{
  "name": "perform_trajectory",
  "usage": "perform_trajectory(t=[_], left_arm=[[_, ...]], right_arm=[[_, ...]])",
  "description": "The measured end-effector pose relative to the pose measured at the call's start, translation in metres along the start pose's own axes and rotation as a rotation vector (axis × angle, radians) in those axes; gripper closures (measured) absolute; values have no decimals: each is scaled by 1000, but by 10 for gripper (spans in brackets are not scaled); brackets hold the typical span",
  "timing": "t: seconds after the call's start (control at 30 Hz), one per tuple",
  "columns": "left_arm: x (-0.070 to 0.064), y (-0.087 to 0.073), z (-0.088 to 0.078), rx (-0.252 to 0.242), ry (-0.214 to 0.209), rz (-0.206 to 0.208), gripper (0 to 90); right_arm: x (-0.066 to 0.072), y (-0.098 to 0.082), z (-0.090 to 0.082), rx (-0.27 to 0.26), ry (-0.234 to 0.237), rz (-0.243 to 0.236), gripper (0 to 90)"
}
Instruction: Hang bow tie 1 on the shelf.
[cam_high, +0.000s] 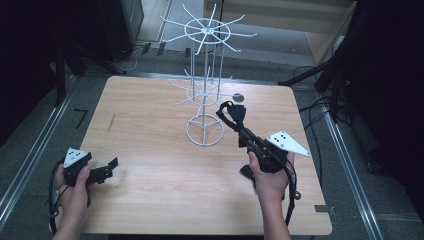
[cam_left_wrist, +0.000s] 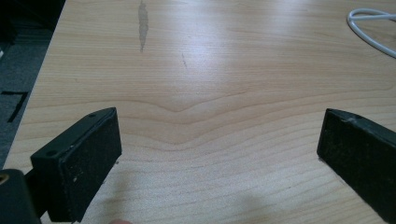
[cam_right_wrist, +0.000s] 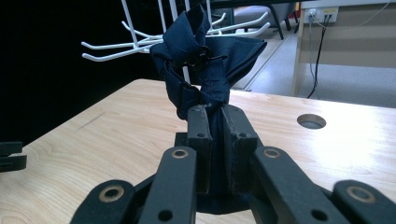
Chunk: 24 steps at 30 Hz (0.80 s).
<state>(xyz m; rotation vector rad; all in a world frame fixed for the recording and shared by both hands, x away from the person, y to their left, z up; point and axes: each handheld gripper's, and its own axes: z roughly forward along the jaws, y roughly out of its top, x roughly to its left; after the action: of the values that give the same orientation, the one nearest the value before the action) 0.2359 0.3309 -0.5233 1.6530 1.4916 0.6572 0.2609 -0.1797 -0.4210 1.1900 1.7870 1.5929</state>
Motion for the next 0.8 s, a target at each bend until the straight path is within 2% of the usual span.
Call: perform_trajectory(t=[0.47, 0.63, 0.8], left_arm=[[0, 0, 0, 2, -1, -1, 2], [0, 0, 0, 3, -3, -3, 1], [0, 0, 0, 2, -2, -1, 1]], right_arm=[[3, -7, 26, 43, 0, 23, 837], [5, -6, 26, 34, 0, 17, 837], [7, -6, 29, 48, -6, 2, 837]])
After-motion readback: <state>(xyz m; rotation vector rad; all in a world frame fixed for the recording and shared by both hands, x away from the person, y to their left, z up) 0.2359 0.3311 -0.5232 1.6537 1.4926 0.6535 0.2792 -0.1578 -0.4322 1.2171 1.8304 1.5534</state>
